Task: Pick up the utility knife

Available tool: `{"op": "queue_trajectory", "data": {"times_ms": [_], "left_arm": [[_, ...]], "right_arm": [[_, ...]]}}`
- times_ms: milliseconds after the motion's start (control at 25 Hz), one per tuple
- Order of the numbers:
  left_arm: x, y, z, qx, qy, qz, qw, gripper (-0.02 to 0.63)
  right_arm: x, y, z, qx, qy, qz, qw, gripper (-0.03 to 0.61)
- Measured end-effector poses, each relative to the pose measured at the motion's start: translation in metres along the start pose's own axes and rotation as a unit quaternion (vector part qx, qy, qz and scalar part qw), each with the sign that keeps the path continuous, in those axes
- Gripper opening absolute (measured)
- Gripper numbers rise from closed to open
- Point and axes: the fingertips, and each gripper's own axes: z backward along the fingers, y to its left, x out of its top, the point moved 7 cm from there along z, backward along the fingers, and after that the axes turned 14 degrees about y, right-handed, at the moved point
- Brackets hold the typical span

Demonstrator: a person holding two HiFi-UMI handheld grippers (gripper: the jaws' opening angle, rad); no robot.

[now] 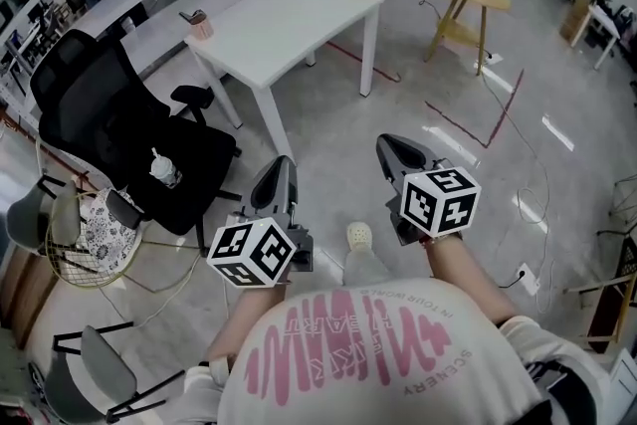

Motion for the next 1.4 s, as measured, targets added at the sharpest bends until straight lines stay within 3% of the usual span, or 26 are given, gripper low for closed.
{"op": "queue_trajectory", "data": {"times_ms": [560,760,880,1000,1120,1400], "left_arm": [[0.081,0.036,-0.133,0.028,-0.031,-0.009,0.9991,0.025],[0.113,0.039,-0.182,0.008,-0.070,-0.002,0.9975,0.023],[0.129,0.040,-0.218,-0.002,-0.088,0.004,0.9961,0.023],[0.143,0.039,-0.258,0.005,-0.086,-0.015,0.9962,0.023],[0.148,0.037,-0.289,0.005,-0.078,-0.019,0.9967,0.023],[0.150,0.034,-0.334,0.003,-0.076,-0.021,0.9969,0.023]], "right_arm": [[0.096,-0.087,-0.120,0.048,-0.003,0.008,0.999,0.017],[0.143,-0.131,-0.149,0.051,-0.030,0.008,0.998,0.017],[0.169,-0.158,-0.162,0.047,-0.053,0.028,0.997,0.017],[0.193,-0.183,-0.174,0.039,-0.073,0.062,0.995,0.016],[0.206,-0.203,-0.184,0.036,-0.077,0.077,0.993,0.017],[0.212,-0.248,-0.204,0.039,-0.069,0.057,0.995,0.017]]}}
